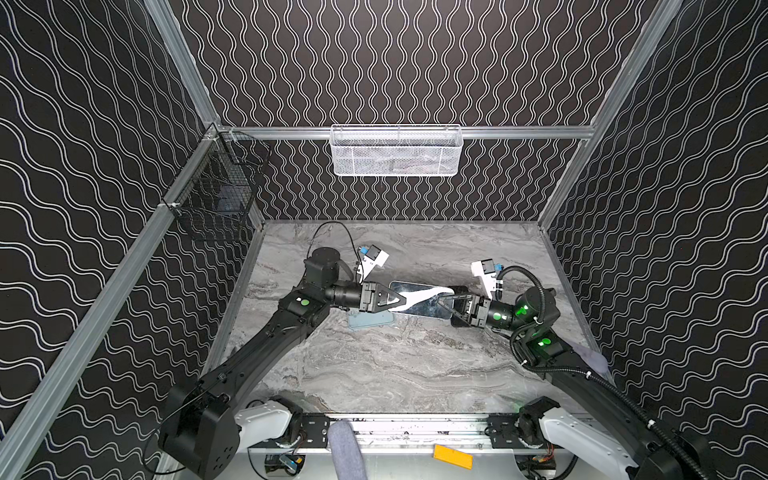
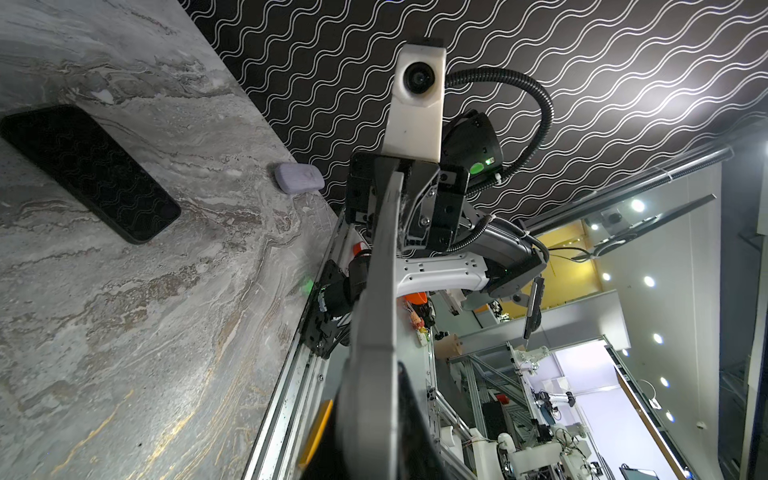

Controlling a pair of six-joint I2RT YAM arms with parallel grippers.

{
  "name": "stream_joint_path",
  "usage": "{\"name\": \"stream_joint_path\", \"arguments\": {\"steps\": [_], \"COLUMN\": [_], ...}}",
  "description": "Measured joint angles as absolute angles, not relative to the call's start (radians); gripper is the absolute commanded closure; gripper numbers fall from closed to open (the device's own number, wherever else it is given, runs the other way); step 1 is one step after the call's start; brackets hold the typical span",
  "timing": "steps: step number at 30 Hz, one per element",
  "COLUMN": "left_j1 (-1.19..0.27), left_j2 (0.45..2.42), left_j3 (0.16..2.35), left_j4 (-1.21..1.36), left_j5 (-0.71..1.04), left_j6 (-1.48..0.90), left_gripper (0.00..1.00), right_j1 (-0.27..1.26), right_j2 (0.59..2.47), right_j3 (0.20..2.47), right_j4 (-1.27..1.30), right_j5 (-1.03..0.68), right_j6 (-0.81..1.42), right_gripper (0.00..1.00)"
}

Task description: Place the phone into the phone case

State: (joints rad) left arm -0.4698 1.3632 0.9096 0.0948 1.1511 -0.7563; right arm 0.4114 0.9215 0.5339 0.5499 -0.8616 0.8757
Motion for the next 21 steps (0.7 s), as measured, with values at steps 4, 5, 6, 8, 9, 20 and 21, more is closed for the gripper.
{"name": "stream_joint_path", "arguments": {"steps": [4, 5, 6, 8, 9, 20, 21], "left_j1": [-0.472, -0.472, -0.472, -0.472, -0.471, -0.465, -0.464], "left_j2": [1.367, 1.367, 1.367, 1.367, 1.366, 1.408, 1.415], "left_j3": [0.91, 0.91, 0.91, 0.912, 0.913, 0.905, 0.901], "left_j4": [0.083, 0.081, 0.08, 0.08, 0.08, 0.306, 0.339], "left_j5": [1.155, 1.155, 1.155, 1.153, 1.151, 1.133, 1.133], "left_j6": [-0.78, -0.78, -0.78, -0.78, -0.78, -0.955, -0.98], "left_gripper": [1.0, 1.0, 1.0, 1.0, 1.0, 1.0, 1.0], "right_j1": [0.394, 0.393, 0.391, 0.384, 0.379, 0.35, 0.35], "right_j2": [0.905, 0.899, 0.894, 0.882, 0.874, 0.78, 0.78], "right_j3": [0.53, 0.53, 0.53, 0.533, 0.534, 0.477, 0.472], "right_j4": [0.523, 0.521, 0.519, 0.505, 0.491, 0.463, 0.465], "right_j5": [-0.768, -0.765, -0.764, -0.749, -0.739, -0.722, -0.727], "right_j6": [0.853, 0.852, 0.846, 0.835, 0.825, 0.808, 0.812], "right_gripper": [0.46, 0.44, 0.42, 0.39, 0.37, 0.31, 0.31]}}
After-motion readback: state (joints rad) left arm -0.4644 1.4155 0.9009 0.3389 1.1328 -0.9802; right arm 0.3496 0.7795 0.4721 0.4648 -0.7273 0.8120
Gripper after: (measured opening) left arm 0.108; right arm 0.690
